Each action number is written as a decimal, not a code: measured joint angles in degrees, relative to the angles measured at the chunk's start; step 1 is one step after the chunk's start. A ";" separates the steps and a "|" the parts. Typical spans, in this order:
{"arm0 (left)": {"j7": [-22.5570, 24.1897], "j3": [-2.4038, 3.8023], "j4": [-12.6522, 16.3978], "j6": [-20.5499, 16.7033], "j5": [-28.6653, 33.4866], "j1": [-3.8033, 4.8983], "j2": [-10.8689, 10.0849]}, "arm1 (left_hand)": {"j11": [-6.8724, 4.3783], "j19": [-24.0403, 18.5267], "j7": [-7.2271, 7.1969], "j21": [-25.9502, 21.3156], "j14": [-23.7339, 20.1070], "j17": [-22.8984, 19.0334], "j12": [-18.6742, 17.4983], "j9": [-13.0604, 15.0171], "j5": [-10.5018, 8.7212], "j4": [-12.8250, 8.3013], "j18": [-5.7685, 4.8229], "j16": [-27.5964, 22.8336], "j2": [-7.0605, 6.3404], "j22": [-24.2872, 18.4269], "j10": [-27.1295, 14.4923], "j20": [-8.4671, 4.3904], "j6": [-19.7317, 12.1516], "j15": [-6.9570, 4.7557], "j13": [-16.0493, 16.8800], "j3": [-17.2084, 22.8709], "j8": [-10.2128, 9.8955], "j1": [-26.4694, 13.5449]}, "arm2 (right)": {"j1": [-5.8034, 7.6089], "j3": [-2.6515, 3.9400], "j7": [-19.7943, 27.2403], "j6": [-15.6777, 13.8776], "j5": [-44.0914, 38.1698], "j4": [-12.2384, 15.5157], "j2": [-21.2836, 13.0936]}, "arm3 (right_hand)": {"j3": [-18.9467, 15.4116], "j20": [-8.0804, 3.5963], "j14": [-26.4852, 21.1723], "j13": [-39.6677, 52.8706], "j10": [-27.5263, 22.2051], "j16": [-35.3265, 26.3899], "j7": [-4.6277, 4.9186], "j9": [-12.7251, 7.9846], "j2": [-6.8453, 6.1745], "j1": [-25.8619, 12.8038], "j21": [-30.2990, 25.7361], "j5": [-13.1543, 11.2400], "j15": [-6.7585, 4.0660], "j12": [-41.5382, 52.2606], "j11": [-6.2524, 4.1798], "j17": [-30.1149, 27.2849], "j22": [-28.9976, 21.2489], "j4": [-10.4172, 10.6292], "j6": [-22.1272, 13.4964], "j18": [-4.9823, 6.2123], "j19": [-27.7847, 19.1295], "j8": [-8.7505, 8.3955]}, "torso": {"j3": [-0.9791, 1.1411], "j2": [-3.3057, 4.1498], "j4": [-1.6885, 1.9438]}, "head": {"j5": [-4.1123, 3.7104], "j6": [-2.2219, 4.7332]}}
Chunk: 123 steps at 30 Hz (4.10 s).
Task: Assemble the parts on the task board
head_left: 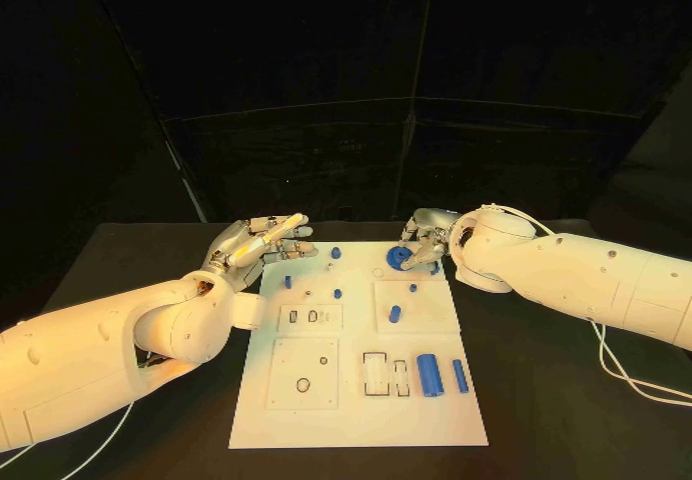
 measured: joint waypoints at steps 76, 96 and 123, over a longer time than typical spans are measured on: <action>-0.49 -0.05 -0.28 0.16 0.03 -0.01 0.22 | 0.00 0.00 0.00 0.00 0.00 0.02 -0.34 0.00 0.00 -0.32 0.00 -0.23 0.00 -0.04 0.00 0.00 0.00 0.00 0.00 0.00 0.00 0.00 | -1.35 0.02 -1.83 -10.73 -8.16 -1.38 14.35 | 3.96 0.00 0.21 -0.01 0.00 0.23 -0.26 -1.35 4.26 0.95 0.00 -1.38 -0.20 0.00 -0.43 0.28 -0.01 -1.89 10.01 0.00 0.00 1.04 | -0.03 -0.03 0.00 | 1.70 0.05; -0.49 -0.04 -0.47 0.16 0.04 0.01 0.48 | 0.00 0.00 0.00 0.00 0.00 0.01 -0.34 0.00 0.00 -0.31 0.00 -0.23 0.00 -0.03 0.00 0.00 0.00 0.00 0.00 0.00 0.00 0.00 | -2.11 -0.06 -0.96 -8.13 -8.31 -1.78 15.21 | 4.02 0.00 0.21 -0.01 0.01 0.23 -0.48 -1.60 3.43 0.12 0.00 -1.38 -0.20 0.00 -0.42 0.27 -0.02 -1.98 9.91 0.01 0.00 -0.23 | 0.04 -0.03 -0.12 | 2.05 -0.31; -0.52 -0.04 -0.52 0.16 0.04 0.01 0.28 | 0.21 0.00 0.00 -0.28 0.00 0.12 -0.34 0.00 0.00 -0.31 0.00 -0.44 0.24 -0.15 0.20 0.00 0.00 0.00 0.00 0.00 -0.25 0.24 | -2.27 -0.19 -0.32 -8.25 -7.16 -1.01 13.15 | 2.62 0.42 -0.01 -0.01 0.21 0.45 0.59 -1.61 2.40 -2.89 -0.24 -1.95 0.42 -1.39 0.21 0.31 -0.02 -0.22 3.86 0.01 -0.01 -4.95 | 0.04 -0.07 -0.11 | 2.28 -0.44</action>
